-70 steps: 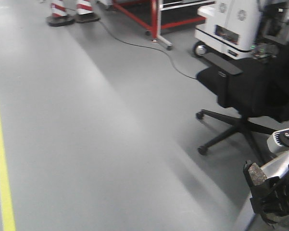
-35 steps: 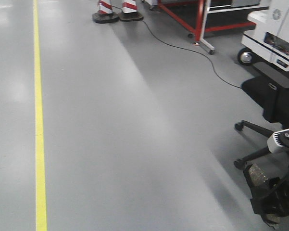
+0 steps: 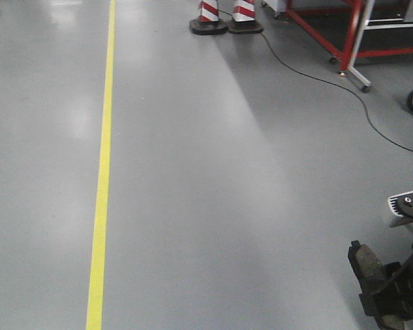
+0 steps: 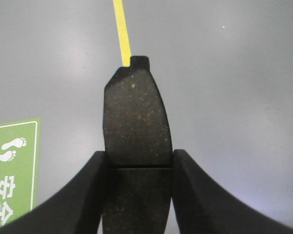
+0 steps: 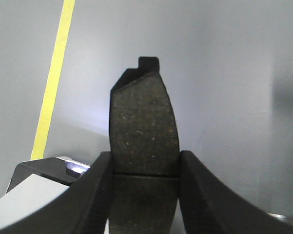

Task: Move and align brake pads A on conveyor
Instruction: 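Drive along the yellow floor line holding both pads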

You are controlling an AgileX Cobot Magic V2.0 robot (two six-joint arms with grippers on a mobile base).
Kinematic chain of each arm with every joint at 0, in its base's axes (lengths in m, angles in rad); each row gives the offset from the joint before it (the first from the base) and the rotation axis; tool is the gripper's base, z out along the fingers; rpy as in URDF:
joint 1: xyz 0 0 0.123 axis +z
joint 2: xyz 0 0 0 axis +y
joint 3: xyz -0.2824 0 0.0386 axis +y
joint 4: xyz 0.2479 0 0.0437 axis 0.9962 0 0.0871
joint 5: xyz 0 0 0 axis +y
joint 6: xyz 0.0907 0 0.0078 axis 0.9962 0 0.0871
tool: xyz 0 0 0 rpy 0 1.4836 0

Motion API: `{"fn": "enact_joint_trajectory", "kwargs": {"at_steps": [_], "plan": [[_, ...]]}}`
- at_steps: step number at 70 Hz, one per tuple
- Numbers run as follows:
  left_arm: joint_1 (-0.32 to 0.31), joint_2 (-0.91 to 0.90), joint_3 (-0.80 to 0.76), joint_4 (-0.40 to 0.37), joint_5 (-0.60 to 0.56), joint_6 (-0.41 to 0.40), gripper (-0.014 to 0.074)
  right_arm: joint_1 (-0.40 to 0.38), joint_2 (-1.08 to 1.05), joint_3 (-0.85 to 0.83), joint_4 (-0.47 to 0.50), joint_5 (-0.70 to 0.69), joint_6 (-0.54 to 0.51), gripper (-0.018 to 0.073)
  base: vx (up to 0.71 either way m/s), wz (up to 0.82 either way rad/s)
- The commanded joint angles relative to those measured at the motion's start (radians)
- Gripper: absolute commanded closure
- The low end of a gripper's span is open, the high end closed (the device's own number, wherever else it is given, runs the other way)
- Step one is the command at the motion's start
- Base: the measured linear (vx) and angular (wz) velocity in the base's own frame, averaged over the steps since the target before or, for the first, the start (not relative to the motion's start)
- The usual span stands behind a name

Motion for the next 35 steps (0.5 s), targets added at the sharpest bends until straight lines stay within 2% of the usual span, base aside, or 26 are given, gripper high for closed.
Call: {"fn": "enact_joint_trajectory", "kwargs": {"at_steps": [1, 35], "plan": [[-0.003, -0.003, -0.028, -0.002, -0.074, 0.000, 0.0476, 0.001, -0.015, -0.028, 0.013, -0.044, -0.007, 0.0559, 0.25, 0.27], [-0.003, -0.003, -0.028, -0.002, -0.074, 0.000, 0.0476, 0.001, -0.015, -0.028, 0.012, -0.040, -0.007, 0.0559, 0.31, 0.20]]}}
